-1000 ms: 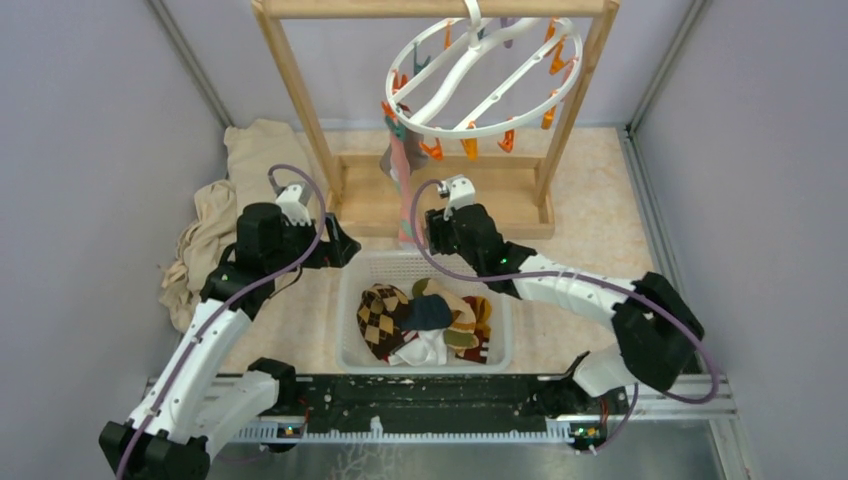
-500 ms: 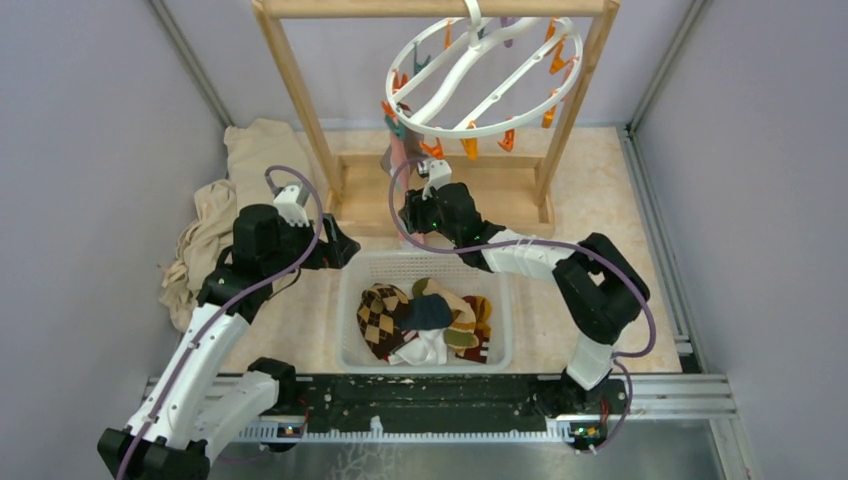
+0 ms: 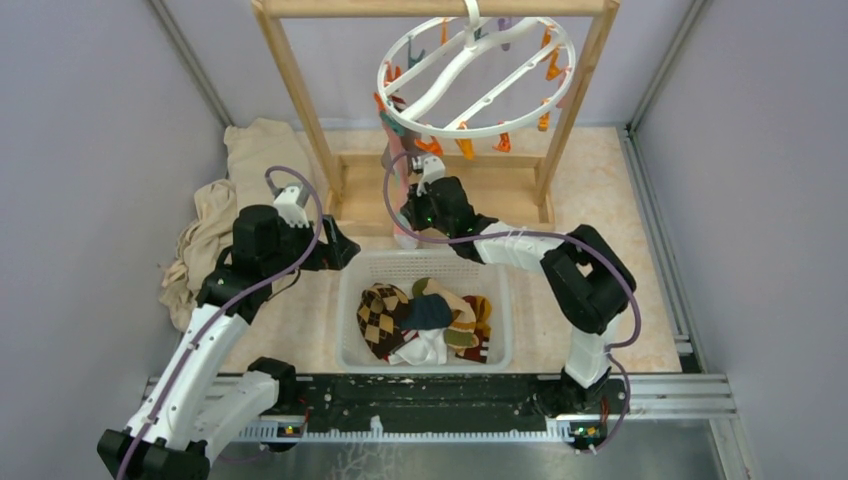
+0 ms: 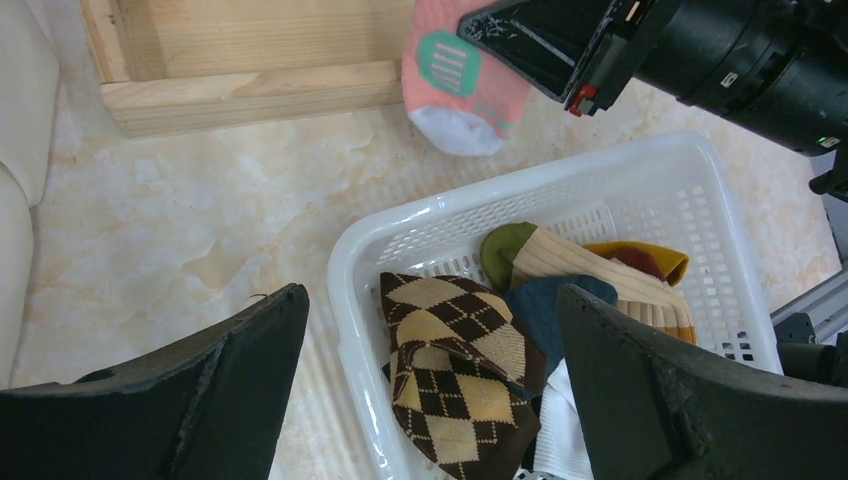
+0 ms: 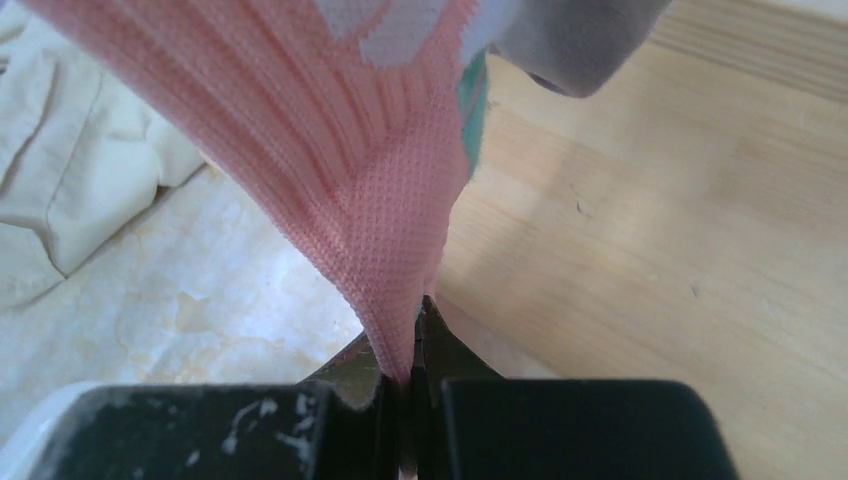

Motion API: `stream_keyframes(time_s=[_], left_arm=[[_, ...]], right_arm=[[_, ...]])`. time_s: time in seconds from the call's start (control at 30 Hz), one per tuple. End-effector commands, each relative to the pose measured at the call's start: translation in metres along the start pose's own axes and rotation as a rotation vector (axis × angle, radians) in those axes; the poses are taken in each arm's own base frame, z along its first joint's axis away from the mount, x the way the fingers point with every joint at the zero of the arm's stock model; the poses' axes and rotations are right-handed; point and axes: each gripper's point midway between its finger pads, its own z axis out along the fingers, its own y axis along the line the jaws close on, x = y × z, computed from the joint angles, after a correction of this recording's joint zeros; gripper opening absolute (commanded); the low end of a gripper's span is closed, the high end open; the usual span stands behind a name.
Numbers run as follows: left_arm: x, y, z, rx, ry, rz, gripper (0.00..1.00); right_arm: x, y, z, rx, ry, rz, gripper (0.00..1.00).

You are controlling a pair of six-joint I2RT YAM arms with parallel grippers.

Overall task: Remove the socks clipped to the hanger
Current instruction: Remove the sock from the hanger.

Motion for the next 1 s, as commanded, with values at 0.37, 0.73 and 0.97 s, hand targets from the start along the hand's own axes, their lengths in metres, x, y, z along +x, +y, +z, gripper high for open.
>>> stream_keyframes(time_s=[0.37,0.73,0.97], left_arm=[[-0.017,-0.012,-0.012,0.032,-0.044,0.007,0.99],[-0.019,-0.015,-0.010,0.047,-0.043,0.000,0.99],[-0.022,-0.019,-0.010,0.063,-0.046,-0.004,0.99]], right_arm=[[-0.150,0.025,-0.118,-0.033,-0.397,-0.062,0.00],[-0.143,0.012,-0.195,0.017,-0.429,0.034,0.00],[-0.119,0.004,-0.222,0.027,-0.420,0.134,0.00]])
